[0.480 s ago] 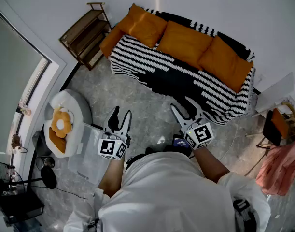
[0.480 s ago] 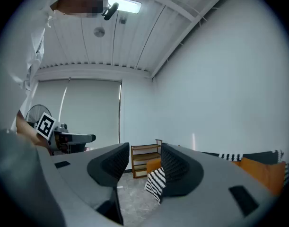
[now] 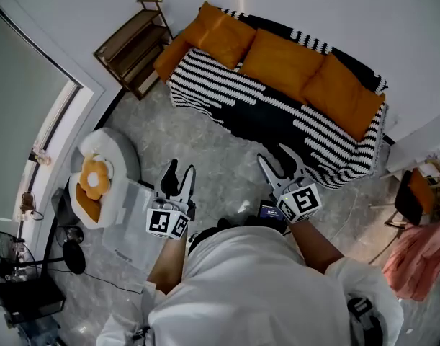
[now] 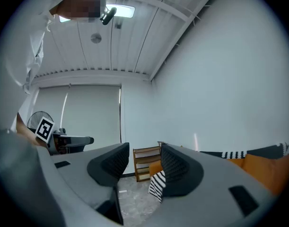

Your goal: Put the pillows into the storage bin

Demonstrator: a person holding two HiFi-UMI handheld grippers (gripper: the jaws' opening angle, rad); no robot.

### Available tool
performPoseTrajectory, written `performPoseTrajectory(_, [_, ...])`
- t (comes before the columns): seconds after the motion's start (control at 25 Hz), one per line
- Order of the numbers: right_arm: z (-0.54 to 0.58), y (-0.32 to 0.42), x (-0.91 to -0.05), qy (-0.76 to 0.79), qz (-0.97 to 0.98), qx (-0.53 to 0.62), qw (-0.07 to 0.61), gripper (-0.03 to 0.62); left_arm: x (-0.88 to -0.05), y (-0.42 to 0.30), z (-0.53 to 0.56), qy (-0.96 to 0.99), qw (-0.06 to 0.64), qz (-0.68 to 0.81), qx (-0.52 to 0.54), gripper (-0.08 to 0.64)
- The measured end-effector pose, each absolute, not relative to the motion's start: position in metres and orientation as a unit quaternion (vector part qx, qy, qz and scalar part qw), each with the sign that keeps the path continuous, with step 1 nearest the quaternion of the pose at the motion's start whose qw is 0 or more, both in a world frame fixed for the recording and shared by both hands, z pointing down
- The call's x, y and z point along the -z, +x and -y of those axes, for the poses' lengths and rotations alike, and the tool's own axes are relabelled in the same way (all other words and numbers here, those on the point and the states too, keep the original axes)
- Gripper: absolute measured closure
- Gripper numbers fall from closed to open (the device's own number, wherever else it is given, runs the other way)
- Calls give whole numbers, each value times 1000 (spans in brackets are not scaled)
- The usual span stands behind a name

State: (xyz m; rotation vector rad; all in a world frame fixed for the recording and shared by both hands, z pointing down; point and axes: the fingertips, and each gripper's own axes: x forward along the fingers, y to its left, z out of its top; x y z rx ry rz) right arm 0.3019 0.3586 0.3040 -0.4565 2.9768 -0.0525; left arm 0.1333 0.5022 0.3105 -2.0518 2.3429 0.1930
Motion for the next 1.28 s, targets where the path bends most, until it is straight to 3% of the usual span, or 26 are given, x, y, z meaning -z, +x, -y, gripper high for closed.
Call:
performPoseTrajectory(0.64, [-304, 313, -329, -156, -984, 56, 62, 382, -333, 126, -467, -643, -21, -763, -56, 365])
performPoseTrajectory(0.92, [-265, 268, -341, -163, -983, 62, 48, 382, -334, 77, -423, -642, -13, -765, -56, 367])
performPoseTrajectory(1.28, [-201, 148, -311, -151, -986, 56, 45, 382, -321, -38, -354, -642, -24, -763, -73, 370])
